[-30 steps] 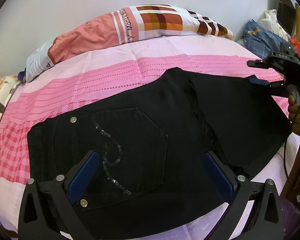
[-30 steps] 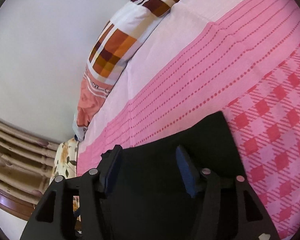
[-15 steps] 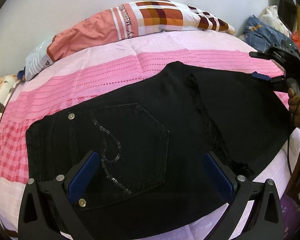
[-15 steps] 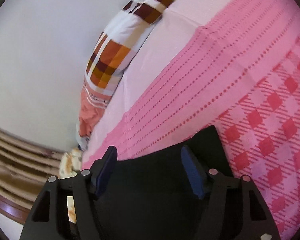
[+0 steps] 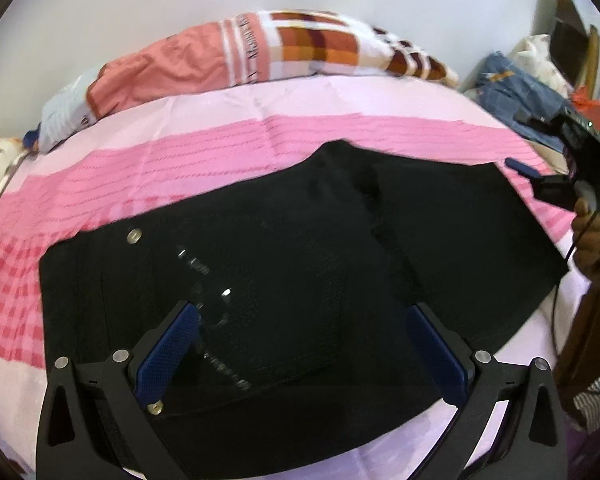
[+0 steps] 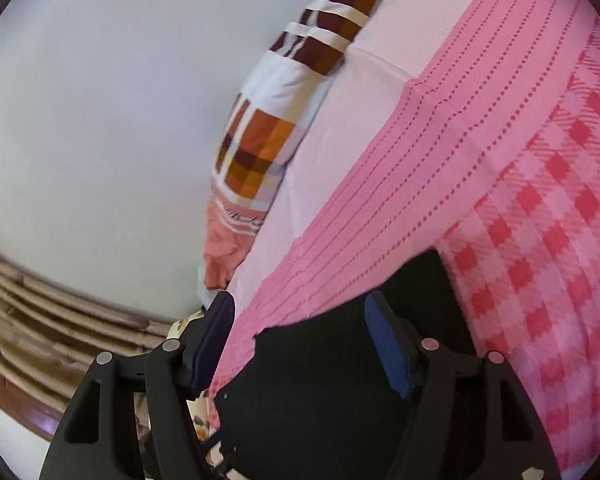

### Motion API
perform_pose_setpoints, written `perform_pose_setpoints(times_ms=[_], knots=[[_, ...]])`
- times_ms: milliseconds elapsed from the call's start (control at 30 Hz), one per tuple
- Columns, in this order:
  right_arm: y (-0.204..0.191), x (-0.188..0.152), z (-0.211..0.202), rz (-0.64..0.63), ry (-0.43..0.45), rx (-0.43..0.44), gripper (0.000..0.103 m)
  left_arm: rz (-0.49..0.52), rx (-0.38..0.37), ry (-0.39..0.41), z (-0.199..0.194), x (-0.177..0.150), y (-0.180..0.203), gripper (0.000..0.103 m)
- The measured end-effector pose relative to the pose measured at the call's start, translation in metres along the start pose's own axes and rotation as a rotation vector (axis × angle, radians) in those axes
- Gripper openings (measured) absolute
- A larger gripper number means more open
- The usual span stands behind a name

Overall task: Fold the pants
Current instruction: 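Lay the hem down on the pants and open the right gripper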

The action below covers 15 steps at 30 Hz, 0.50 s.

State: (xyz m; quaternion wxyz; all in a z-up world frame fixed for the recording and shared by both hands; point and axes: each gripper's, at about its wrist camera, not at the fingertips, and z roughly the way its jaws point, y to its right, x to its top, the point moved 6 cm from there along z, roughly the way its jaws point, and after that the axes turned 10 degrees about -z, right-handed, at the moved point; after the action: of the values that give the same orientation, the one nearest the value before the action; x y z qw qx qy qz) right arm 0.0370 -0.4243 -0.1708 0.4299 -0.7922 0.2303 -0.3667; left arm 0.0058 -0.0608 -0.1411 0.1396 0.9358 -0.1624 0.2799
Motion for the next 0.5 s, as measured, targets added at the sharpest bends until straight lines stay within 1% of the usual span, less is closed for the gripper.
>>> perform_pose_setpoints(times_ms=[100, 200, 333, 400, 467, 500], knots=[[0.005, -0.012, -0.013, -0.013, -0.002, -0.022, 0.066, 0.037, -0.038, 0.013, -0.002, 0.007, 0.015, 0.103], [0.022, -0.014, -0.025, 0.03, 0.024, -0.005, 0.066, 0.062, -0.085, 0.003, 0.005, 0.017, 0.034, 0.103], [0.037, -0.005, -0.036, 0.105, 0.084, 0.062, 0.066, 0.047, -0.15, -0.022, 0.023, 0.034, 0.058, 0.103], [0.035, 0.001, -0.033, 0.091, 0.08, 0.078, 0.066, 0.037, -0.173, -0.031, 0.033, 0.041, 0.067, 0.103], [0.027, 0.008, -0.024, 0.06, 0.059, 0.105, 0.066, 0.033, -0.195, -0.043, 0.044, 0.048, 0.077, 0.103], [0.023, 0.009, -0.02, 0.048, 0.048, 0.121, 0.066, 0.038, -0.19, -0.046, 0.051, 0.051, 0.081, 0.103]])
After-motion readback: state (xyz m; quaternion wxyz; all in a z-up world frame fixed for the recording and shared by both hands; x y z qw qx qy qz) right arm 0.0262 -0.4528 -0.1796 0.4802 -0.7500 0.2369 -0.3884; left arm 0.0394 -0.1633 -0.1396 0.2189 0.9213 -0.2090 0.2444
